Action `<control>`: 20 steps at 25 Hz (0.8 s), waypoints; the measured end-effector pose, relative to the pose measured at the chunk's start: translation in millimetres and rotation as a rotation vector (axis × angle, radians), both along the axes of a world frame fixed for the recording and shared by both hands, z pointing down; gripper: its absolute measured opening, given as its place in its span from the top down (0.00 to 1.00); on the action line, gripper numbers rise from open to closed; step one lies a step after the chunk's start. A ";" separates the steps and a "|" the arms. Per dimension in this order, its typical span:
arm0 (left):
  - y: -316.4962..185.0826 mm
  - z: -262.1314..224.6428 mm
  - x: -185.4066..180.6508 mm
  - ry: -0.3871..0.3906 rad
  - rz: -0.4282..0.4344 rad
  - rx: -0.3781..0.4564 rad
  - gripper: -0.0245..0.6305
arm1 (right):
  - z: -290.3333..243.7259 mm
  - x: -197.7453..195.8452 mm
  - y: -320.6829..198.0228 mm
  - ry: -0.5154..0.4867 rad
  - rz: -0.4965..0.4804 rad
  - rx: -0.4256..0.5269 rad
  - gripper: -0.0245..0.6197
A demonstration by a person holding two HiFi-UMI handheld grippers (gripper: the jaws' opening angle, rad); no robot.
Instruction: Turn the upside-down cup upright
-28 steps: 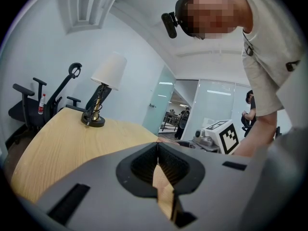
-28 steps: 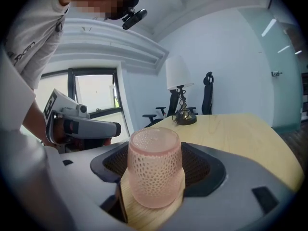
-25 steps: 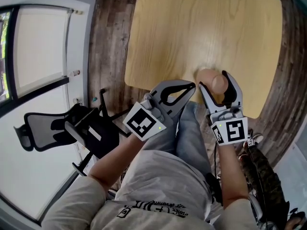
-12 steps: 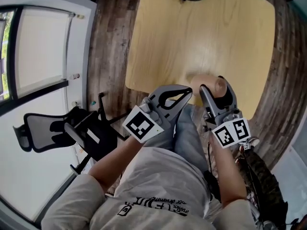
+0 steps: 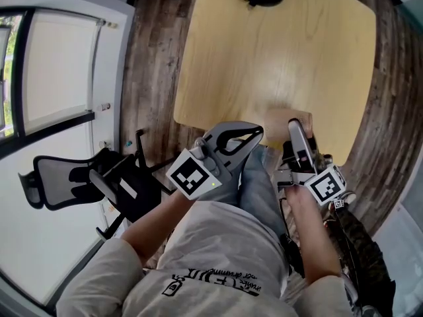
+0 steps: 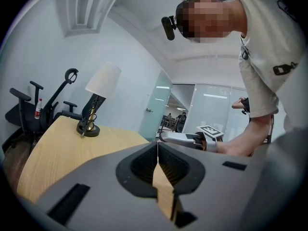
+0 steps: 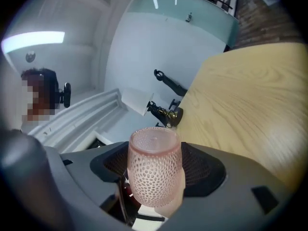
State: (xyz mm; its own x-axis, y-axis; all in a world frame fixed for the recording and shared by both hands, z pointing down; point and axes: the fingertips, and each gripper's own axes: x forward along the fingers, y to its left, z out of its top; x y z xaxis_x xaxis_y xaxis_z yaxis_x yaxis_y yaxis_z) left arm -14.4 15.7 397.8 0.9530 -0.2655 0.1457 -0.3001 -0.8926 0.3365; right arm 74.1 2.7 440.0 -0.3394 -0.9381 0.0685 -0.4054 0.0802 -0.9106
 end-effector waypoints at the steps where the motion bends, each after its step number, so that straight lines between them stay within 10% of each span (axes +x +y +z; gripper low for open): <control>1: 1.8 -0.7 -0.2 0.000 0.006 0.003 0.95 | -0.1 1.3 1.0 -0.041 0.013 -0.002 0.46; 20: 19.4 -14.6 3.4 0.033 0.102 0.017 0.94 | 5.6 13.2 11.1 -0.584 0.162 0.009 0.46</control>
State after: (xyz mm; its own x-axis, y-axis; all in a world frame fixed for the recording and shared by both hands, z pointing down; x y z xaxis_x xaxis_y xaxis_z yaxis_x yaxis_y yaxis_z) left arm -11.0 35.1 383.2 0.9795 -0.1689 0.1101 -0.1962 -0.9238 0.3288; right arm 87.3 13.9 445.6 -0.1714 -0.9807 -0.0940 0.1537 0.0677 -0.9858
